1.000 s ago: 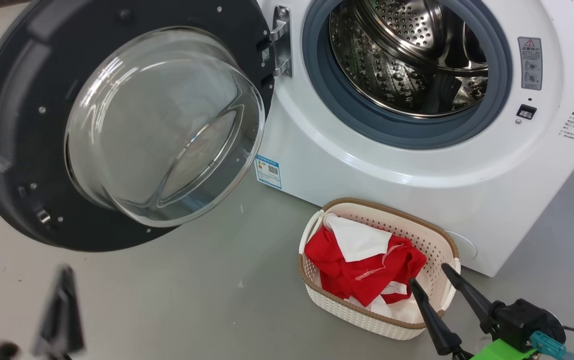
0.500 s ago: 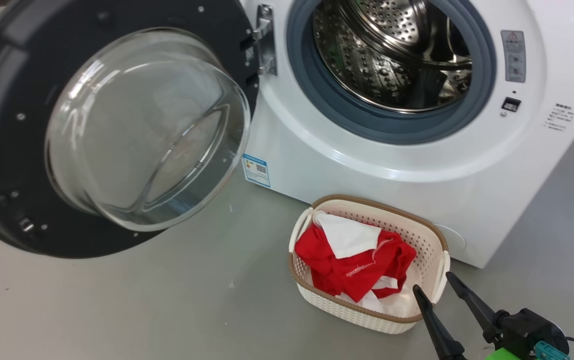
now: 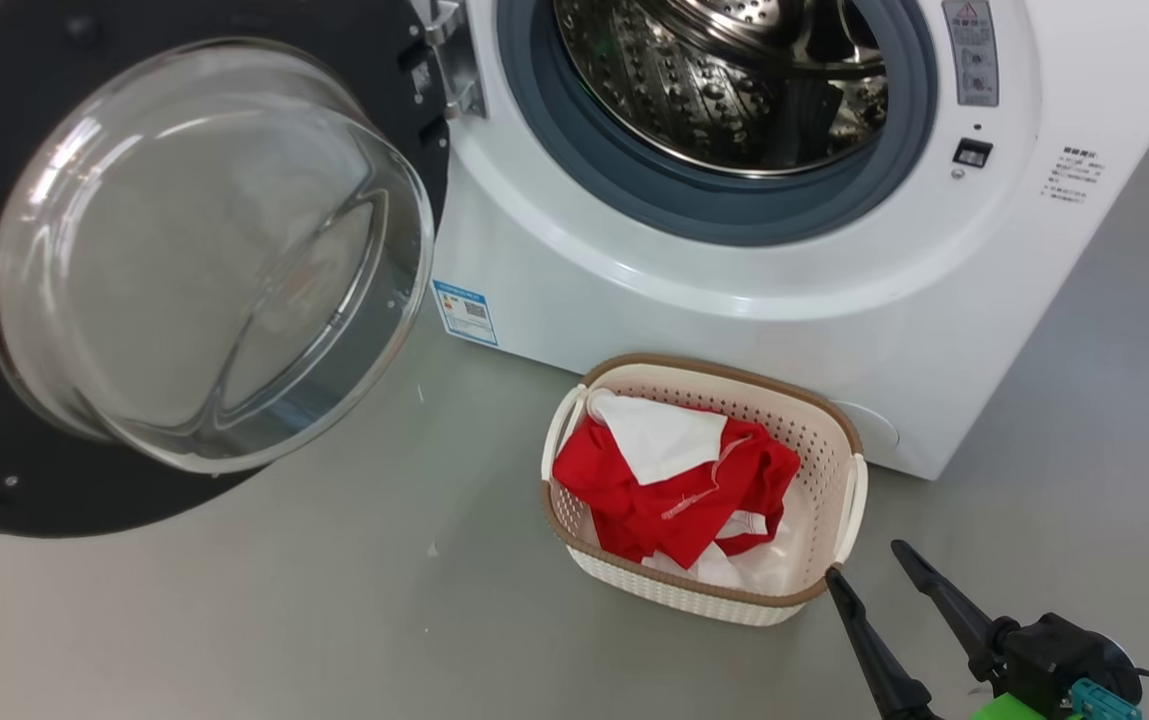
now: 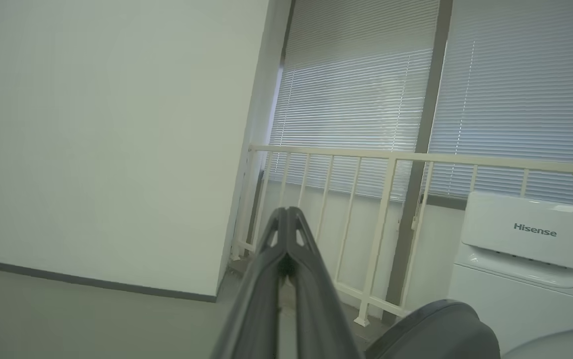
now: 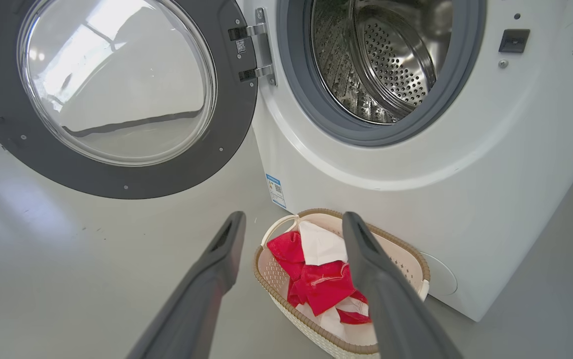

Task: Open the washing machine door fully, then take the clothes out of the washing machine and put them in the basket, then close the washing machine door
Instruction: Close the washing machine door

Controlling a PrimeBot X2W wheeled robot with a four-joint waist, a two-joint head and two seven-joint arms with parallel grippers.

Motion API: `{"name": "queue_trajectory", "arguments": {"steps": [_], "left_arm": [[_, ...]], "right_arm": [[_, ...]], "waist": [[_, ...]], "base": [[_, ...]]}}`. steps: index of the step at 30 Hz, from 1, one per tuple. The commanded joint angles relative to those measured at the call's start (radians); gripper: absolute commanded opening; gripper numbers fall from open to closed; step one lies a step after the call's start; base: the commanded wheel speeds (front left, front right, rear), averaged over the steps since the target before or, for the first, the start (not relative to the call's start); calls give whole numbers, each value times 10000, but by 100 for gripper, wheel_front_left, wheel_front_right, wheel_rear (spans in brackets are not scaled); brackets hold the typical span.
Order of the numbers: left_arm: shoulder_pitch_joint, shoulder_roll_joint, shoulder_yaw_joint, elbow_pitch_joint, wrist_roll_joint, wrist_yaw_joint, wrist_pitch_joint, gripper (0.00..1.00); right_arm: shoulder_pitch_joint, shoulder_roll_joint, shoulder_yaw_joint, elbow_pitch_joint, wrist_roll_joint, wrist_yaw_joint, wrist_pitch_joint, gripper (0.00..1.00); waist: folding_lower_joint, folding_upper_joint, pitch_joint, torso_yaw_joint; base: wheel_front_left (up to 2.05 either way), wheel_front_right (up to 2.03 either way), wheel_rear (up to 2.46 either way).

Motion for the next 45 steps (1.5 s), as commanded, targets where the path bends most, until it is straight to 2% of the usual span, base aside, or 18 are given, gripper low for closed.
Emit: {"name": "queue_trajectory", "arguments": {"steps": [1, 4, 8, 13, 20, 27, 33, 45], "left_arm": [[-478, 783, 180, 192, -336, -56, 239, 0], [-1063, 1095, 32, 1245, -820, -56, 807, 0], [-1740, 1226, -111, 2370, -1604, -57, 1859, 0], [-2076, 1250, -585, 3134, -2406, -57, 3572, 0], [-2172, 1264, -654, 4073, -3325, -57, 5638, 0], [-1791, 1331, -715, 4155, -4054, -57, 7186, 0], [-1462, 1250, -838, 3821, -4548, -57, 8115, 0], [-674, 1183, -1101, 2755, -5347, -57, 9394, 0]], "right_arm": [[-315, -158, 175, -260, -27, 48, -65, 100], [-328, -174, 172, -269, -45, 48, -65, 100], [-376, -173, 182, -274, -62, 48, -65, 100], [-455, -204, 221, -305, -80, 48, -65, 100], [-531, -293, 249, -371, -60, 48, -65, 100], [-542, -366, 261, -387, -29, 48, -65, 100], [-540, -366, 231, -351, -33, 48, -65, 100], [-530, -266, 269, -291, -19, 48, -65, 100]], "waist": [[0, 0, 146, -104], [0, 0, 235, -127], [0, 0, 371, -138], [0, 0, 577, -122], [0, 0, 783, -142], [0, 0, 852, -175], [0, 0, 826, -149], [0, 0, 609, -216]], "base": [[0, 0, 0], [0, 0, 0], [0, 0, 0], [0, 0, 0], [0, 0, 0], [0, 0, 0], [0, 0, 0], [0, 0, 0]]}}
